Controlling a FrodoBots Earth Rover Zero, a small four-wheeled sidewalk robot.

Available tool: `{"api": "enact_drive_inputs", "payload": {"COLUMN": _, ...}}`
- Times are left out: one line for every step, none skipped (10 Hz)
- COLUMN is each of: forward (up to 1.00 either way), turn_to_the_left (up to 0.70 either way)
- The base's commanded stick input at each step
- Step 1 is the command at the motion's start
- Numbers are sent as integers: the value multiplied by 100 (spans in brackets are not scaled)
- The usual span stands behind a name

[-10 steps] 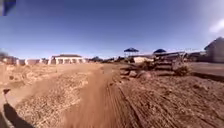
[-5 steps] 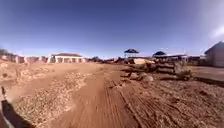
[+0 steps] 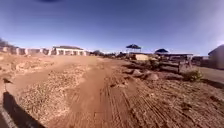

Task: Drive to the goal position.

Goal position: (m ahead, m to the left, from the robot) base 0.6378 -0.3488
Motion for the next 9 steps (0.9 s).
{"api": "enact_drive_inputs", "payload": {"forward": 50, "turn_to_the_left": 13}}
{"api": "enact_drive_inputs", "payload": {"forward": 50, "turn_to_the_left": 24}}
{"api": "enact_drive_inputs", "payload": {"forward": 50, "turn_to_the_left": 36}}
{"api": "enact_drive_inputs", "payload": {"forward": 50, "turn_to_the_left": 39}}
{"api": "enact_drive_inputs", "payload": {"forward": 50, "turn_to_the_left": 41}}
{"api": "enact_drive_inputs", "payload": {"forward": 50, "turn_to_the_left": 44}}
{"api": "enact_drive_inputs", "payload": {"forward": 50, "turn_to_the_left": 46}}
{"api": "enact_drive_inputs", "payload": {"forward": 50, "turn_to_the_left": 48}}
{"api": "enact_drive_inputs", "payload": {"forward": 50, "turn_to_the_left": 48}}
